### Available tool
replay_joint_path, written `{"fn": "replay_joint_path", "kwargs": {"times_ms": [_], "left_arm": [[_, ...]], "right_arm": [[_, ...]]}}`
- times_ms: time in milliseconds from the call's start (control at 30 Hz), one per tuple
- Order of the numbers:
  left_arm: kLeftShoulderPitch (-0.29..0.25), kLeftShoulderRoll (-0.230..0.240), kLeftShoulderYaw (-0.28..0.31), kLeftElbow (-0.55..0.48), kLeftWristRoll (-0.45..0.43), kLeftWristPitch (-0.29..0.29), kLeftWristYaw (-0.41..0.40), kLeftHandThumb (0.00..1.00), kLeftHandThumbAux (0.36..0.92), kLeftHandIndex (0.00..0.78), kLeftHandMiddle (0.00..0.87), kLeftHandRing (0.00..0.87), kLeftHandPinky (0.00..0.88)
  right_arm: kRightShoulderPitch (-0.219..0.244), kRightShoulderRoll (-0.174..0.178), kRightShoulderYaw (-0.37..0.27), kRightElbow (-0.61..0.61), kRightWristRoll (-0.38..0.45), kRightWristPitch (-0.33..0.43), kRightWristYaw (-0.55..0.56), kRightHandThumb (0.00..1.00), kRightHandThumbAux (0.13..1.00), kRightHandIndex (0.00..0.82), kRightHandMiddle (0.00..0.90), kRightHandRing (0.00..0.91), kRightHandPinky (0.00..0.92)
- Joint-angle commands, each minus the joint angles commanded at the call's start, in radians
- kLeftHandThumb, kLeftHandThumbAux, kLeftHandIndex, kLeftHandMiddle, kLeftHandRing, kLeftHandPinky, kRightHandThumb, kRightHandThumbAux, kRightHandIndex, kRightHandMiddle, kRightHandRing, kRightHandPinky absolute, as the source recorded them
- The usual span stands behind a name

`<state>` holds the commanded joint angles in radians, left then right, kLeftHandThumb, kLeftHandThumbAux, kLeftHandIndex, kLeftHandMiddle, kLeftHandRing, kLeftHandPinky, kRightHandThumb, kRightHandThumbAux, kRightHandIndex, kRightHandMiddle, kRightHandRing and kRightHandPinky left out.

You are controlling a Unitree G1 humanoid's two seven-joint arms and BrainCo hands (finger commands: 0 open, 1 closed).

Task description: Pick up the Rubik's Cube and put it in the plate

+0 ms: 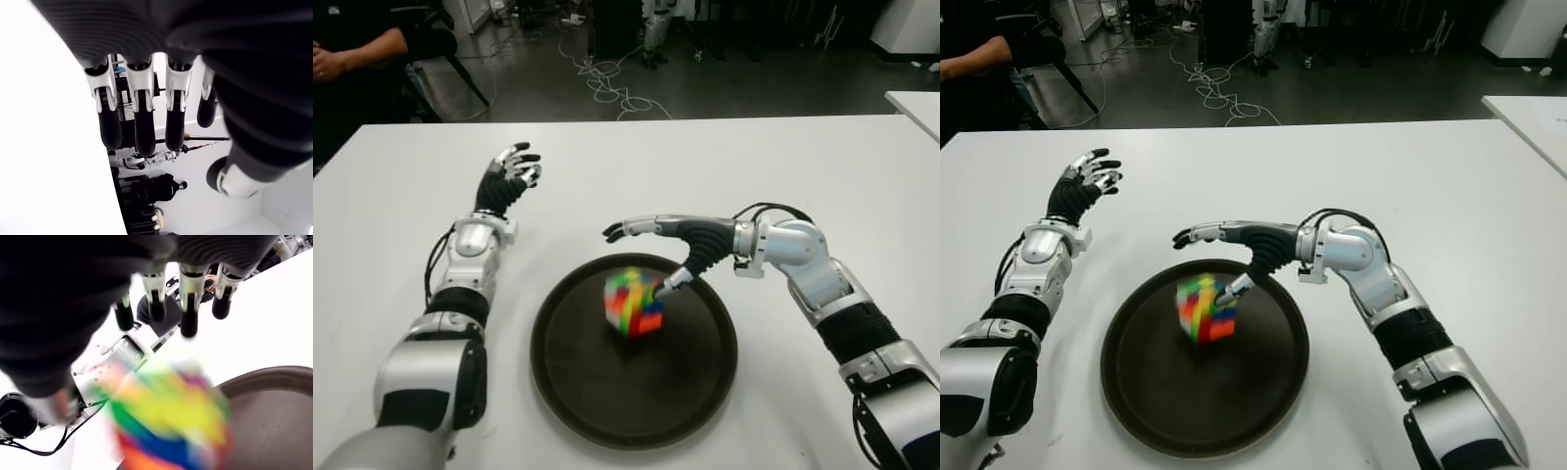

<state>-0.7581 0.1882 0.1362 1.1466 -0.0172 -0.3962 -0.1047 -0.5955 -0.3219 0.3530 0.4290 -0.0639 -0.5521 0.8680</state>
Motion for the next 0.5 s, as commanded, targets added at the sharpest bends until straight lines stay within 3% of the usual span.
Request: {"fn": "replay_joint_path", "kwargs": {"times_ms": [300, 500], "left_arm": [[0.002, 0.000, -0.002, -0.005, 0.002, 0.004, 0.003, 0.171, 0.666, 0.174, 0.254, 0.247, 0.272], [0.000, 0.000, -0.003, -0.005, 0.003, 0.013, 0.005, 0.174, 0.670, 0.170, 0.254, 0.248, 0.274]], "right_arm": [[-0.008, 0.007, -0.005, 0.044, 0.018, -0.047, 0.026, 0.044, 0.385, 0.000, 0.004, 0.002, 0.002], [-0.009, 0.010, -0.012, 0.058, 0.042, -0.035, 0.053, 0.069, 0.257, 0.000, 0.000, 0.000, 0.000]]}}
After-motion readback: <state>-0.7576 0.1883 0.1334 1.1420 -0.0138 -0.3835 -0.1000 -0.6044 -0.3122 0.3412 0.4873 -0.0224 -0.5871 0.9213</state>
